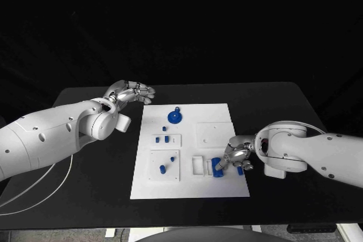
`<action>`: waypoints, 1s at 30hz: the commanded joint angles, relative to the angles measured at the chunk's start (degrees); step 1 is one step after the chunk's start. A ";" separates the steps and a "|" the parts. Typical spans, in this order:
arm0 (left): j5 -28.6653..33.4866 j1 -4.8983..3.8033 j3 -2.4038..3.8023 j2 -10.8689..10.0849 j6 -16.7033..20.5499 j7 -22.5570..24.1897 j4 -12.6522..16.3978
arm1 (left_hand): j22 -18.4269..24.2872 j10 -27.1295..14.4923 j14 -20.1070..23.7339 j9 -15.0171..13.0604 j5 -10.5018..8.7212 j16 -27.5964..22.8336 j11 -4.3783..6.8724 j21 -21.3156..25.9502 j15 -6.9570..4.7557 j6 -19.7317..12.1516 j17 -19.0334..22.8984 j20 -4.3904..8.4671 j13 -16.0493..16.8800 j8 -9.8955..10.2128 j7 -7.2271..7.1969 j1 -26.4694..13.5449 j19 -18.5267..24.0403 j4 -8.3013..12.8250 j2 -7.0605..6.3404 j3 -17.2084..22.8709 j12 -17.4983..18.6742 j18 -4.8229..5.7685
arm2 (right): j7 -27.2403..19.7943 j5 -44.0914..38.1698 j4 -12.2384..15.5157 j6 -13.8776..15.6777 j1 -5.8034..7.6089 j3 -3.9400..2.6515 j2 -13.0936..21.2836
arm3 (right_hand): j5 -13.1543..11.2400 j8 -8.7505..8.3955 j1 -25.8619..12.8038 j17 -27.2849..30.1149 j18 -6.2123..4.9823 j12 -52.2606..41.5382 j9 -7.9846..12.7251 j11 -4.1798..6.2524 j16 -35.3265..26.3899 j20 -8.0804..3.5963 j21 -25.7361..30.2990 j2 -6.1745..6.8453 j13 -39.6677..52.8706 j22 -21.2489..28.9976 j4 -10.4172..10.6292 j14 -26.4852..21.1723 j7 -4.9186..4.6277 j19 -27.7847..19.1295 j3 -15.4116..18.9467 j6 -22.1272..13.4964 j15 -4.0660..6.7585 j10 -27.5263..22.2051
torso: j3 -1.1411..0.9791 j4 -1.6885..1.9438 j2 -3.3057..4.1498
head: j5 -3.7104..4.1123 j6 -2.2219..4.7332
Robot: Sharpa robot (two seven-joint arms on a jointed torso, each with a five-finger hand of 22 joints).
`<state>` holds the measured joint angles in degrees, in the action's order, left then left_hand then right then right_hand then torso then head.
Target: Assemble the parts on the task board
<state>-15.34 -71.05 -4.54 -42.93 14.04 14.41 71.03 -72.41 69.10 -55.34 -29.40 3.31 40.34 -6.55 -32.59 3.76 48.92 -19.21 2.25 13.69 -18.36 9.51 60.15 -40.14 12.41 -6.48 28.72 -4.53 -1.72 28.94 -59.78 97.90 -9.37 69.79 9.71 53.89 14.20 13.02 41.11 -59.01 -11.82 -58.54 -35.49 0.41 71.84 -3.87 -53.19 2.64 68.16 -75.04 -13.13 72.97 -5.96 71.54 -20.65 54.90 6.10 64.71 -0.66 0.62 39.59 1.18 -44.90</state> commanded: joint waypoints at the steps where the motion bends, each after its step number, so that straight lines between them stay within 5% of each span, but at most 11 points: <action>1: 0.30 -0.02 0.03 0.06 -0.26 0.43 0.21 | -0.09 -0.57 -0.33 0.04 0.06 -0.33 -0.01 0.34 0.16 -0.48 -0.09 -0.44 0.07 -0.11 -0.13 -0.58 0.17 -0.26 0.21 -0.01 0.26 0.29 | 0.73 0.98 -0.11 -0.17 -0.81 0.11 -0.62 | -0.17 -0.44 -0.36 -0.06 -3.18 -0.24 0.24 -0.26 -0.40 -0.14 -0.32 -0.31 0.09 -0.98 -0.35 0.03 -0.35 -0.11 0.05 -0.04 0.22 -0.18 | 0.03 -0.03 0.01 | -0.04 0.00; 9: 0.30 -0.02 0.03 0.02 -0.30 0.41 0.24 | -0.12 -0.61 -0.31 0.07 0.06 -0.39 -0.02 0.38 0.17 -0.59 -0.15 -0.45 0.07 -0.05 -0.09 -0.59 0.18 -0.27 0.21 -0.03 0.27 0.29 | 0.66 1.01 -0.53 1.60 -2.11 0.14 -2.08 | -0.17 -0.52 -0.39 -0.10 -3.18 -0.22 0.28 -0.31 -0.49 -0.09 -0.33 -0.23 0.08 -0.97 -0.60 0.05 -0.40 -0.15 0.08 -0.13 0.17 -0.23 | -0.05 -0.01 0.04 | -0.45 -0.05; 23: 0.30 -0.02 0.03 -0.05 -0.31 0.39 0.21 | -0.15 -0.63 -0.29 0.08 0.06 -0.45 -0.03 0.42 0.18 -0.65 -0.20 -0.46 0.07 -0.03 -0.07 -0.59 0.20 -0.28 0.21 -0.05 0.27 0.30 | 0.78 0.95 -0.80 3.75 -2.30 0.15 -2.21 | 0.17 -0.47 0.25 -0.27 -3.18 -0.33 0.28 -0.30 -0.63 -0.09 -0.43 -0.94 0.11 -0.93 -1.13 0.23 -0.38 -0.01 -0.60 0.11 0.18 -0.10 | -0.02 -0.03 0.02 | -0.40 -0.13; 25: 0.30 -0.02 0.03 -0.06 -0.32 0.39 0.22 | -0.16 -0.63 -0.29 0.08 0.06 -0.46 -0.03 0.42 0.18 -0.66 -0.21 -0.46 0.07 -0.03 -0.06 -0.59 0.20 -0.28 0.21 -0.05 0.27 0.30 | 0.71 0.95 -0.76 4.10 -2.30 0.15 -1.95 | -0.27 -0.27 1.26 -0.37 -3.18 -0.38 0.22 -0.21 -0.75 -0.06 -0.49 -1.75 0.10 -0.88 -1.07 0.36 -0.28 0.16 -1.99 0.59 0.22 0.03 | -0.02 -0.02 0.03 | -0.39 -0.15; 27: 0.30 -0.02 0.03 -0.06 -0.29 0.39 0.22 | -0.16 -0.64 -0.29 0.08 0.06 -0.47 -0.03 0.43 0.18 -0.66 -0.22 -0.46 0.07 -0.03 -0.06 -0.59 0.21 -0.29 0.21 -0.05 0.27 0.30 | 0.70 0.95 -0.56 4.44 -2.29 0.15 -1.52 | -4.41 -0.13 3.01 -0.57 -3.18 -0.36 0.23 -0.05 -1.03 0.21 -0.51 -1.21 -0.02 -0.78 0.93 0.62 -0.14 0.42 -6.56 1.18 0.26 0.26 | -0.02 -0.01 0.02 | -0.38 -0.16; 29: 0.30 -0.02 0.03 -0.07 -0.32 0.37 0.21 | -0.16 -0.64 -0.29 0.08 0.06 -0.47 -0.03 0.43 0.18 -0.66 -0.22 -0.46 0.07 -0.03 -0.06 -0.59 0.21 -0.29 0.21 -0.05 0.27 0.30 | 0.68 1.29 -0.22 4.47 -2.28 0.15 -1.01 | -11.20 0.01 5.40 -0.83 -3.18 -0.32 0.22 -0.07 -1.34 0.32 -0.43 1.70 -0.14 -0.69 4.67 0.83 0.17 0.65 -15.43 1.78 0.41 0.48 | -0.02 0.00 0.02 | -0.37 -0.18; 30: 0.30 -0.02 0.03 -0.11 -0.30 0.36 0.22 | -0.17 -0.64 -0.29 0.08 0.06 -0.48 -0.03 0.43 0.18 -0.66 -0.23 -0.46 0.07 -0.03 -0.06 -0.59 0.21 -0.29 0.20 -0.05 0.27 0.30 | 0.68 1.69 0.00 4.43 -2.28 0.14 -0.73 | -11.47 0.05 5.35 -0.94 -3.18 -0.32 0.19 0.00 -1.42 0.45 -0.50 3.59 -0.17 -0.70 6.46 0.91 0.04 0.82 -18.70 1.94 0.44 0.56 | -0.01 0.00 0.01 | -0.38 -0.18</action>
<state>-15.32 -71.05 -4.54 -43.03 14.05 14.37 71.11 -72.50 68.74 -55.34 -29.40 3.31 40.11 -6.61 -32.38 3.75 48.72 -19.36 2.05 13.67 -18.36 9.30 59.96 -39.93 12.41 -6.28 28.73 -4.53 -1.72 28.30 -57.76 98.18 -5.80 67.84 9.54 52.70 3.32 12.47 46.05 -59.93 -11.81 -58.70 -37.06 0.21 70.61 -3.24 -53.53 5.80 68.08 -75.04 -7.48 73.71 -5.88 71.98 -37.51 56.50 6.42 64.91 -0.70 0.60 39.63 0.78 -45.05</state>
